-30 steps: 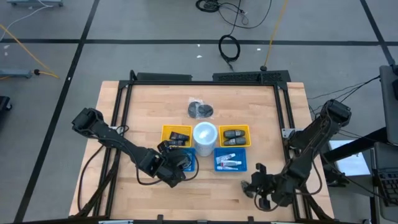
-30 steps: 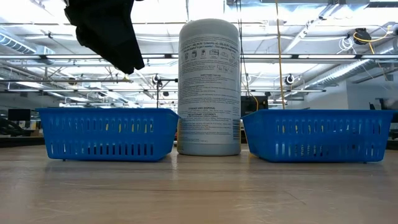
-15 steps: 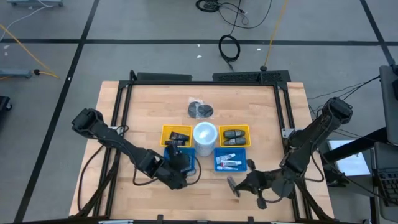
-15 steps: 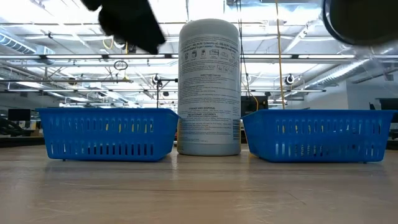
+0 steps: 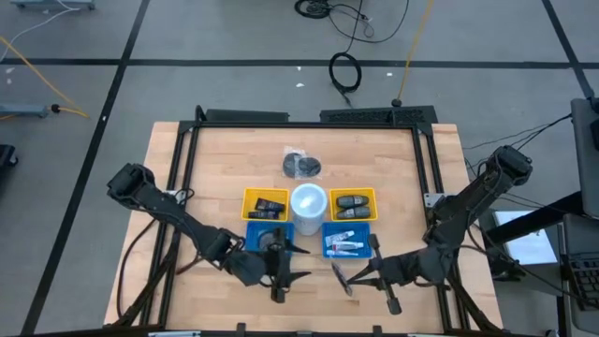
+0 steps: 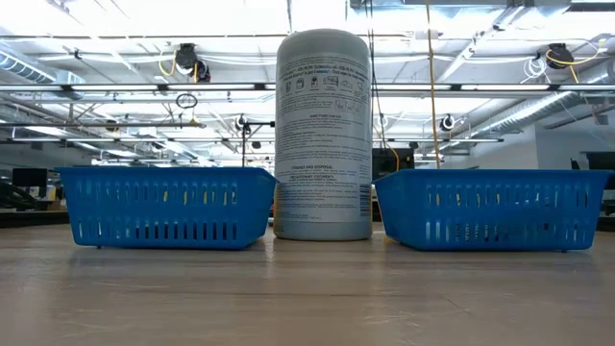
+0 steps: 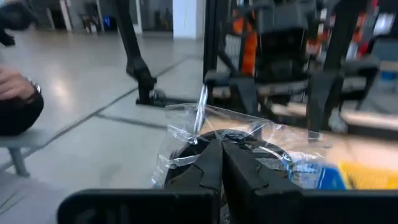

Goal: Pick & Place Travel size toiletries
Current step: Put the hairbrush into the left blue bin

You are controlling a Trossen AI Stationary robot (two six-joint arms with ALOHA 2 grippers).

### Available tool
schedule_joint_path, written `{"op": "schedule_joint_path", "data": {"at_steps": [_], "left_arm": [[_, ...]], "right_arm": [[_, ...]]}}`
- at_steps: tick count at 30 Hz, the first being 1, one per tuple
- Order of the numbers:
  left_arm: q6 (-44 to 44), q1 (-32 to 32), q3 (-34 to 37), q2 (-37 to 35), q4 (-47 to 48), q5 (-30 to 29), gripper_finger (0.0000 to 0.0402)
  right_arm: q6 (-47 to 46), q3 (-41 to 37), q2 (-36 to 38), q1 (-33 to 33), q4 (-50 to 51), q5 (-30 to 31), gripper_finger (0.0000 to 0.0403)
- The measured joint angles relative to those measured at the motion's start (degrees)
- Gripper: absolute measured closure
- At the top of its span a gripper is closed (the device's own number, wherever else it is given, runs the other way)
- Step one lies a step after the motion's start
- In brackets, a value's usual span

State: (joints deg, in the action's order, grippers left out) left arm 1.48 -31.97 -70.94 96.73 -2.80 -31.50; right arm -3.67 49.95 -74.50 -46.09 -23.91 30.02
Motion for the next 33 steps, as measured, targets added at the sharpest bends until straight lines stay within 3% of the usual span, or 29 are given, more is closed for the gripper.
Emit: {"op": "schedule_joint_path", "data": {"at_steps": [9,13,24,29,33], "left_arm": [[-6.13,1.54,0.0,0.0,-11.84,0.07,0.0169],[-6.15,3.04,0.0,0.0,-16.05,1.06,0.0169],[-3.35,9.26,0.0,0.0,-24.05,25.07,0.017],[-2.41,11.75,0.0,0.0,-26.18,29.5,0.0169],[-1.51,13.23,0.0,0.0,-26.53,31.93,0.017]], "right_arm": [[13.55,0.02,0.02,0.0,-11.5,-0.28,0.0403],[18.48,0.02,0.02,0.0,-15.48,-3.62,0.0403],[22.35,0.02,0.02,1.91,-18.02,-7.0,0.0403],[21.96,0.02,0.02,3.98,-18.84,-12.27,0.0403],[22.34,0.02,0.02,5.15,-19.2,-12.35,0.0403]]}}
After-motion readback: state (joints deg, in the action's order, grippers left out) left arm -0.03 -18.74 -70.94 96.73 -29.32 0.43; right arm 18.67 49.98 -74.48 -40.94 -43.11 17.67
